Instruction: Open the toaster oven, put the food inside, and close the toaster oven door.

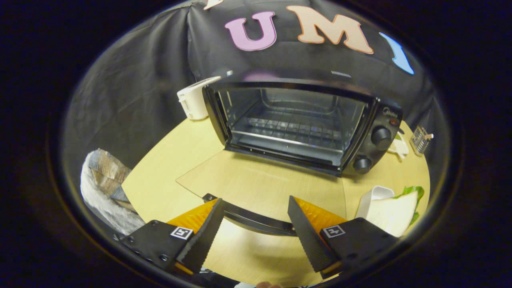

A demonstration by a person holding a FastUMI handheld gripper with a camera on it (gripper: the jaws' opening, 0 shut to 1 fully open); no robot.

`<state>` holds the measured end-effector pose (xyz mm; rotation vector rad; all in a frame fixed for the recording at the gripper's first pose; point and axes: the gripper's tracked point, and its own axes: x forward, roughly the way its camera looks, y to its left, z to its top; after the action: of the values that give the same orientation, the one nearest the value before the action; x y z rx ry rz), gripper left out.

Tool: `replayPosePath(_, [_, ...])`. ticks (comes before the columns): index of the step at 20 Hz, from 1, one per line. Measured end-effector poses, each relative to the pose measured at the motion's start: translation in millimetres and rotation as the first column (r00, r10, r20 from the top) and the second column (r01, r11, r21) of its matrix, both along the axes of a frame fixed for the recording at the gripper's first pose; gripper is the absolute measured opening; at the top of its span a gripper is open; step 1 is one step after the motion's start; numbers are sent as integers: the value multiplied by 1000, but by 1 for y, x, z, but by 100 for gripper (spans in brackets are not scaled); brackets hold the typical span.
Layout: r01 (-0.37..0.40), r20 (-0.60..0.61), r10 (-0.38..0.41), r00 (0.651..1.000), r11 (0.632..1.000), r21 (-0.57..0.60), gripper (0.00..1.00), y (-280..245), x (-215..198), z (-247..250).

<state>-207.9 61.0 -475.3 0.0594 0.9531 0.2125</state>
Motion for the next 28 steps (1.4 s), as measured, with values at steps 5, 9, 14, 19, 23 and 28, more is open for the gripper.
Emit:
replayPosePath(5, [2, -40, -2, 999, 1000, -2, 99, -3, -7, -24])
replayPosePath(9, [-25, -14, 25, 1000, 1000, -16, 98, -3, -8, -25])
replayPosePath(14, [6, 88, -10, 996, 998, 55, 98, -21, 4, 16])
replayPosePath(19, [154, 246, -151, 957, 988, 7, 98, -105, 32, 70])
replayPosePath(23, [318, 306, -293, 906, 948, -32, 98, -195, 31, 96])
replayPosePath(28, [485, 308, -448, 839, 873, -51, 98, -284, 7, 95])
